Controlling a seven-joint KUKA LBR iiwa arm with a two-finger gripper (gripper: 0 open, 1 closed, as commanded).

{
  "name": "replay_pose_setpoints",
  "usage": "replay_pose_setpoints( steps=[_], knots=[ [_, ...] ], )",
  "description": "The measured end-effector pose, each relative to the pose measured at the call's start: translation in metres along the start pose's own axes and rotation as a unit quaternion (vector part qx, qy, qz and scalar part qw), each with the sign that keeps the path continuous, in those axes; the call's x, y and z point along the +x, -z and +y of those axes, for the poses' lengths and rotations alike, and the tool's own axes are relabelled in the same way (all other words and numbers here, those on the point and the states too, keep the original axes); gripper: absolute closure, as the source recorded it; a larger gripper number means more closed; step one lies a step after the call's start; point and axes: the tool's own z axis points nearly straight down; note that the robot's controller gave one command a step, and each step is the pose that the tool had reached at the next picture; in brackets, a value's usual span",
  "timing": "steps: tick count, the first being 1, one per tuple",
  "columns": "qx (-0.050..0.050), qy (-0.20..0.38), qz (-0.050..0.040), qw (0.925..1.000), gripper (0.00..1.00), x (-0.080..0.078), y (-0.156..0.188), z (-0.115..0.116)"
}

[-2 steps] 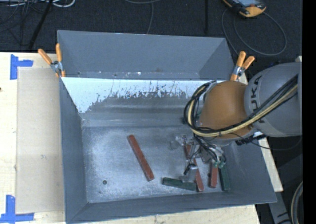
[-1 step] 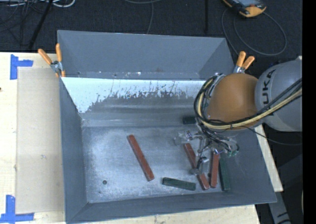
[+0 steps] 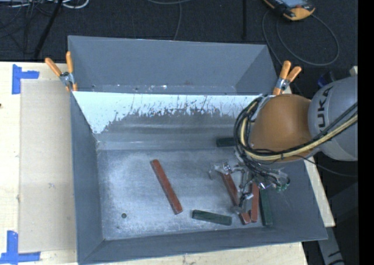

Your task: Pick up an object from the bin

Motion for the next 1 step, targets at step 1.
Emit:
replay_pose_setpoints(
  steps=[1],
  knots=[
    [-0.002, 0.145, -0.002, 0.9894, 0.0, 0.0269, 0.0068, -0.0346]
  ],
)
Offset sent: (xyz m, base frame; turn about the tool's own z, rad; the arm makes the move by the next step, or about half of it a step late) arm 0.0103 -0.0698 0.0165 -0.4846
